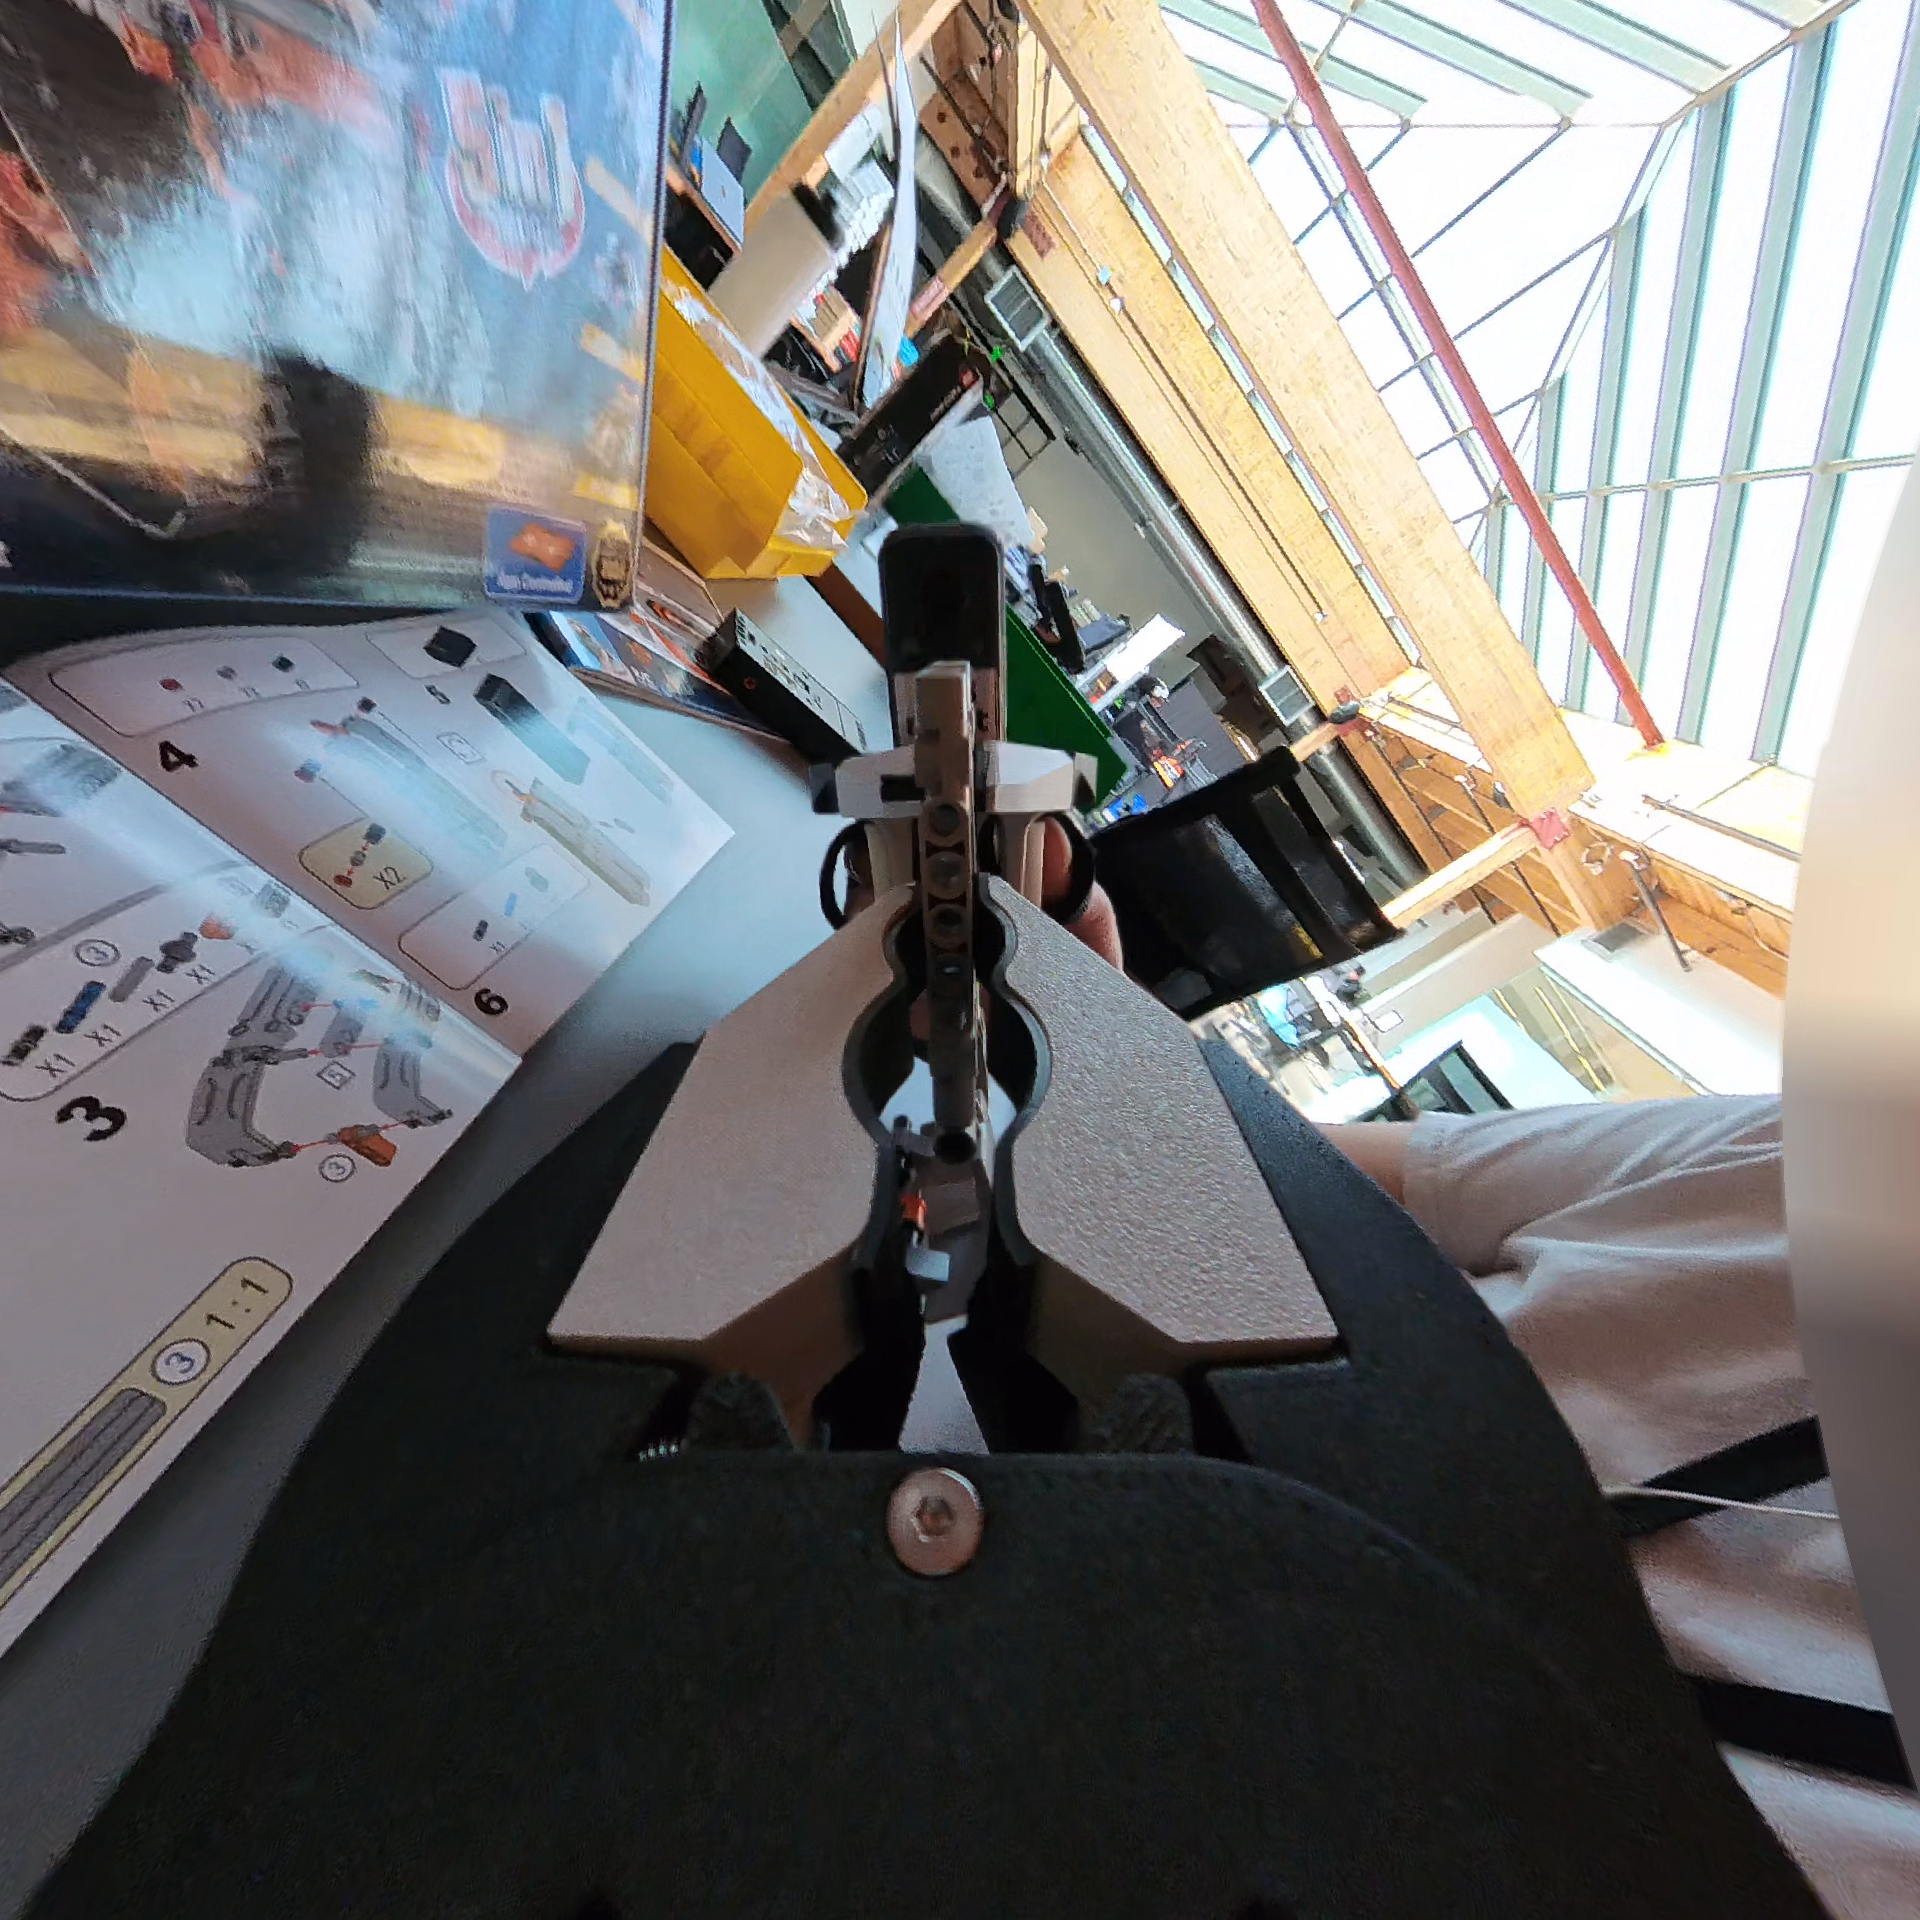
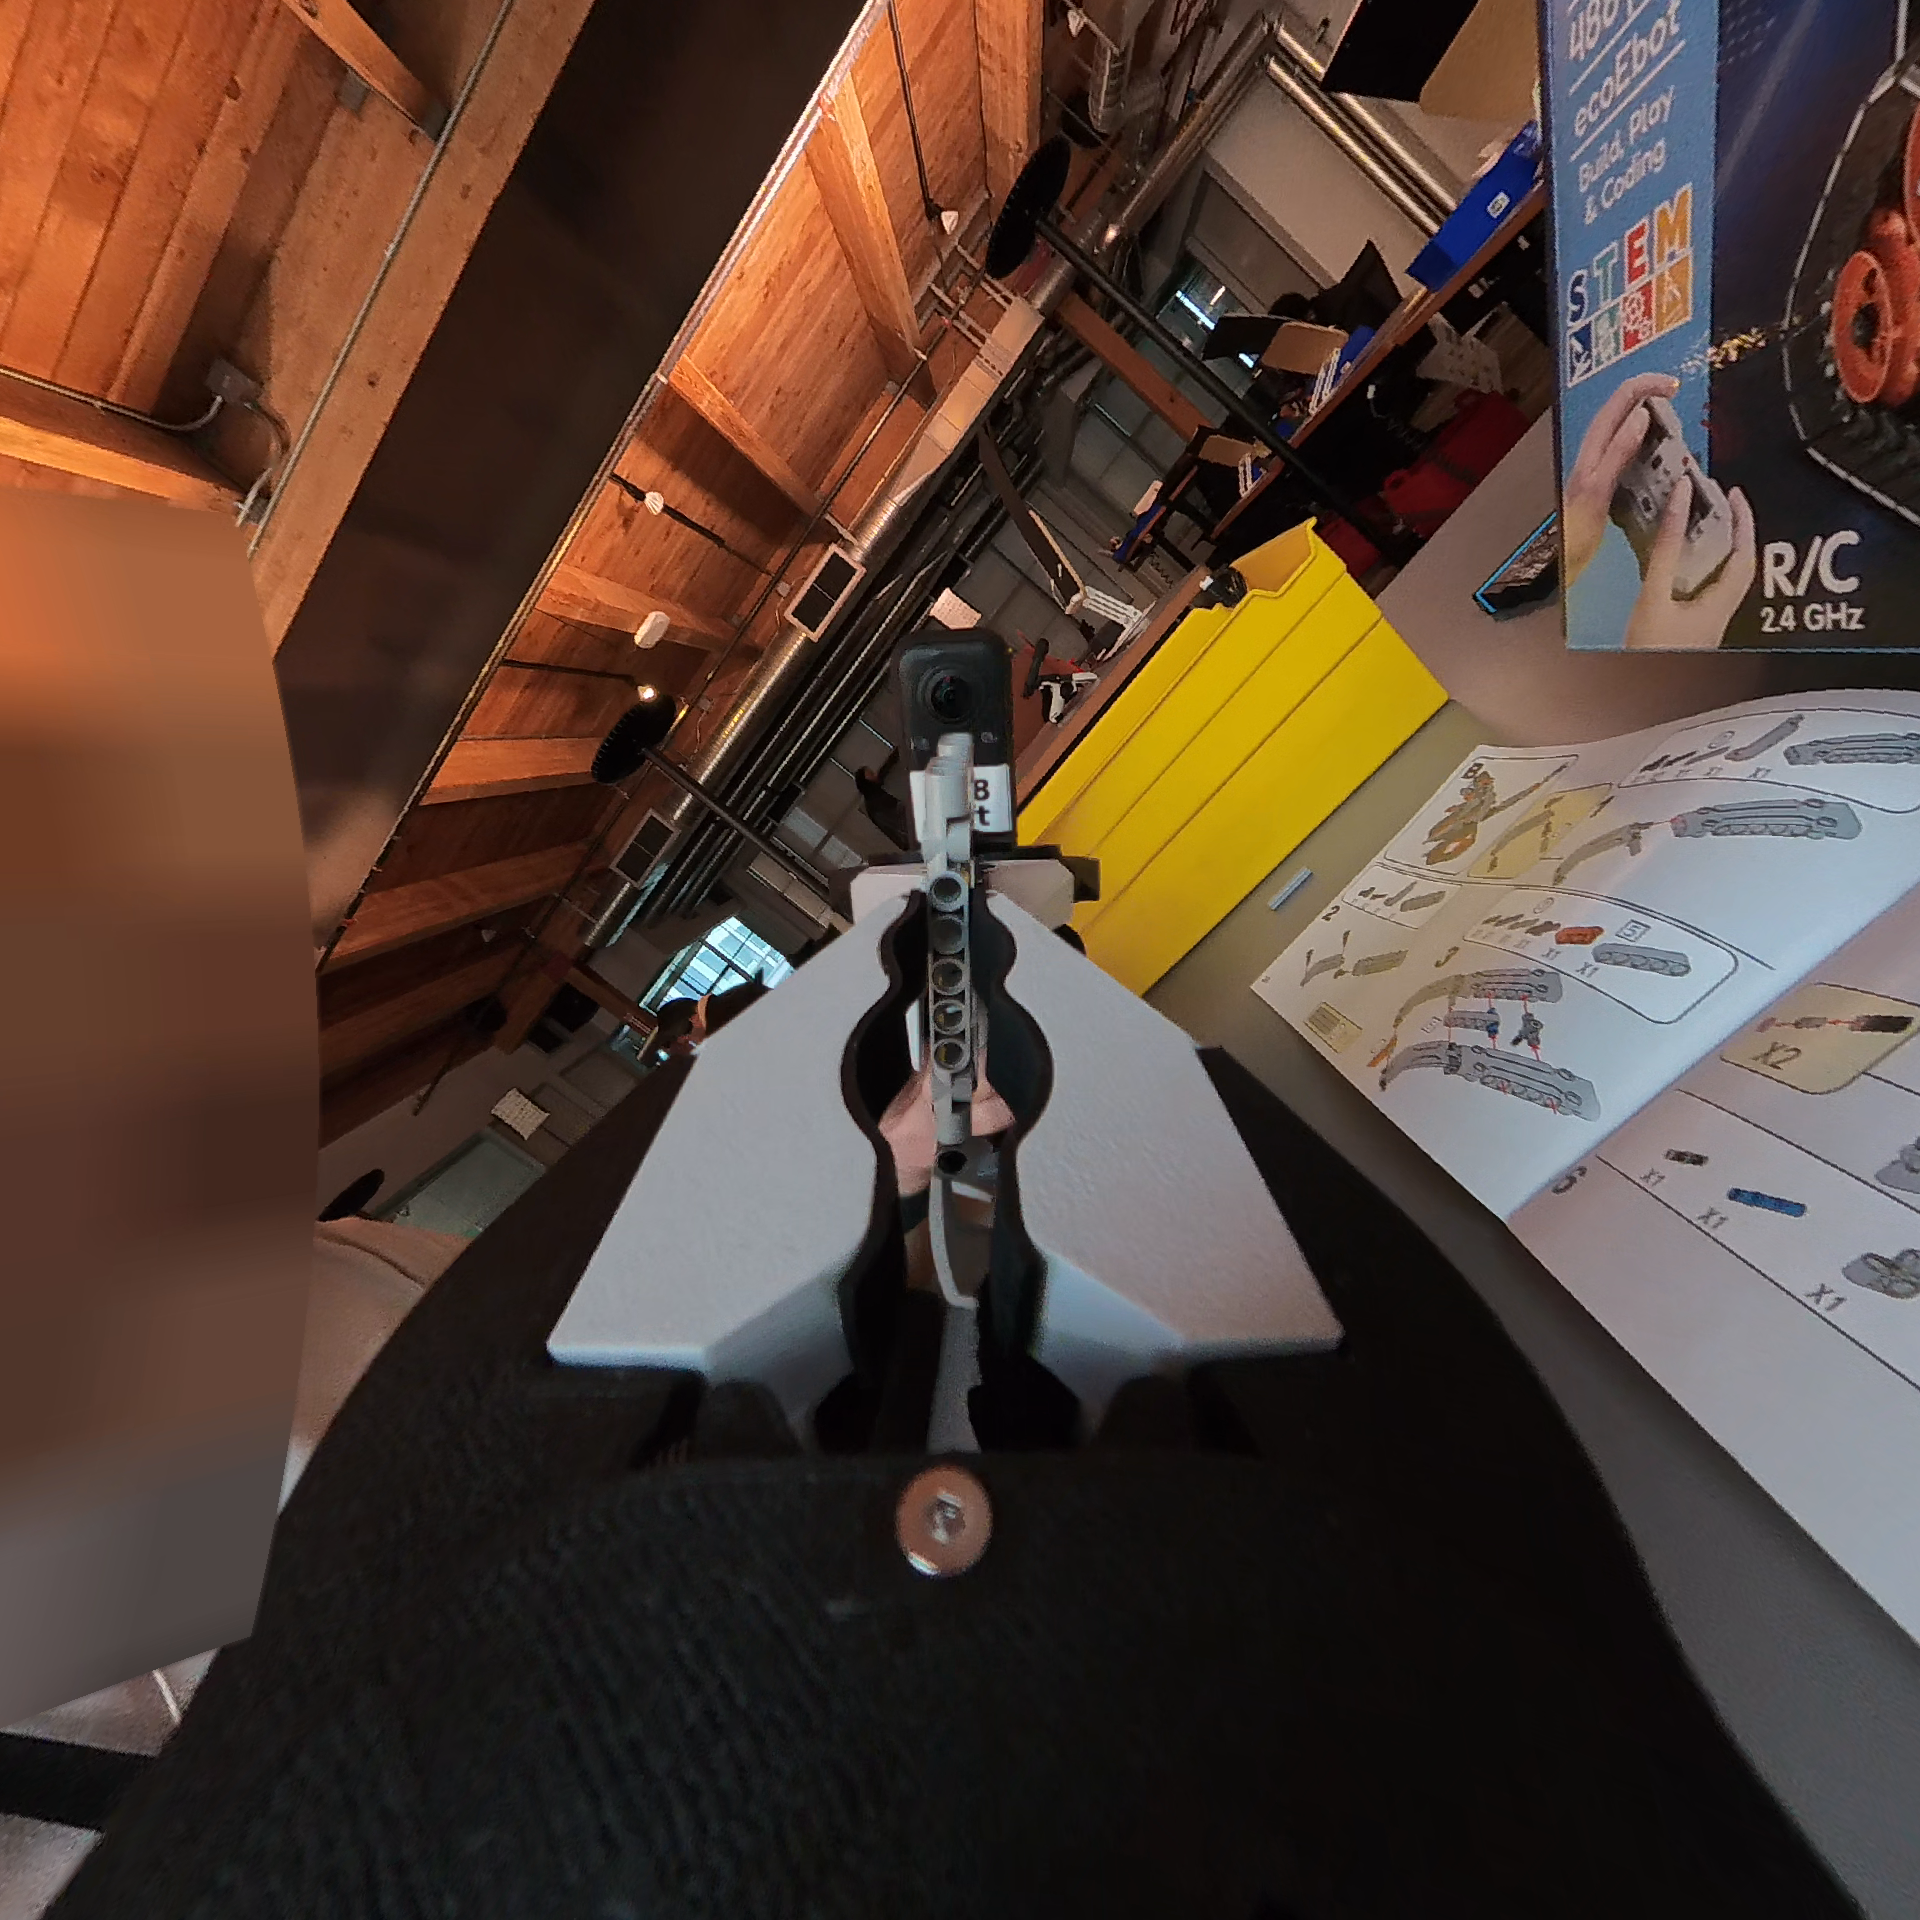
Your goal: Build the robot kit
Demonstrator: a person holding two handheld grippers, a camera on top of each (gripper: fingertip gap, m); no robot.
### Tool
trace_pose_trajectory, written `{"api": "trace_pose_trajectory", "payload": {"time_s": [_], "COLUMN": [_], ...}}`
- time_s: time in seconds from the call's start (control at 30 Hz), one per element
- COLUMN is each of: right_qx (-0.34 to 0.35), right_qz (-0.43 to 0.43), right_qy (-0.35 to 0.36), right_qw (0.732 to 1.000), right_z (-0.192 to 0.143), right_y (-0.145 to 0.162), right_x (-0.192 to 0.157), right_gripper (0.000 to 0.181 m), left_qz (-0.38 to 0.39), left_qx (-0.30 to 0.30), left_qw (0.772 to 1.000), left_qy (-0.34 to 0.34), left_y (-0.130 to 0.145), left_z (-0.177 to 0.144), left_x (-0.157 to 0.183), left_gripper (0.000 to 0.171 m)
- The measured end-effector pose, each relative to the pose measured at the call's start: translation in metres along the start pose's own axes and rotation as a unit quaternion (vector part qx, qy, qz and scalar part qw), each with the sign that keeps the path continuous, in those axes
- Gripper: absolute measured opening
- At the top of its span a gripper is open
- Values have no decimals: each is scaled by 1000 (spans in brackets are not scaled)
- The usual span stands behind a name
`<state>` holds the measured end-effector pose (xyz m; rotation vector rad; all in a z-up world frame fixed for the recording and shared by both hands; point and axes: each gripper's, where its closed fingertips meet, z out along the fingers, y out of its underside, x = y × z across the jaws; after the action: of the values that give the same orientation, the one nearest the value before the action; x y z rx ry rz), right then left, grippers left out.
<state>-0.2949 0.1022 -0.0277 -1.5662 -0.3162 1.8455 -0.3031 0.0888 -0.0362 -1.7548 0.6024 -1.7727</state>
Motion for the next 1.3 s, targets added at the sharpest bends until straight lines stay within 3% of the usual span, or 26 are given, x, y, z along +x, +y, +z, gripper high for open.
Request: {"api": "trace_pose_trajectory", "payload": {"time_s": [0.53, 0.83, 1.3], "right_qx": [0, 0, -82], "right_qz": [33, 7, 15], "right_qy": [12, 12, -7], "right_qw": [999, 1000, 996], "right_z": [-6, -5, -2], "right_y": [11, 14, 29], "right_x": [27, 33, 33], "right_gripper": [4, 4, 4], "left_qz": [-6, -48, -35], "left_qx": [-35, -36, -103], "left_qw": [999, 998, 994], "left_qy": [-23, -13, -29], "left_y": [13, 16, 29], "left_z": [2, 1, -5], "left_x": [-25, -30, -29], "left_gripper": [5, 5, 4]}}
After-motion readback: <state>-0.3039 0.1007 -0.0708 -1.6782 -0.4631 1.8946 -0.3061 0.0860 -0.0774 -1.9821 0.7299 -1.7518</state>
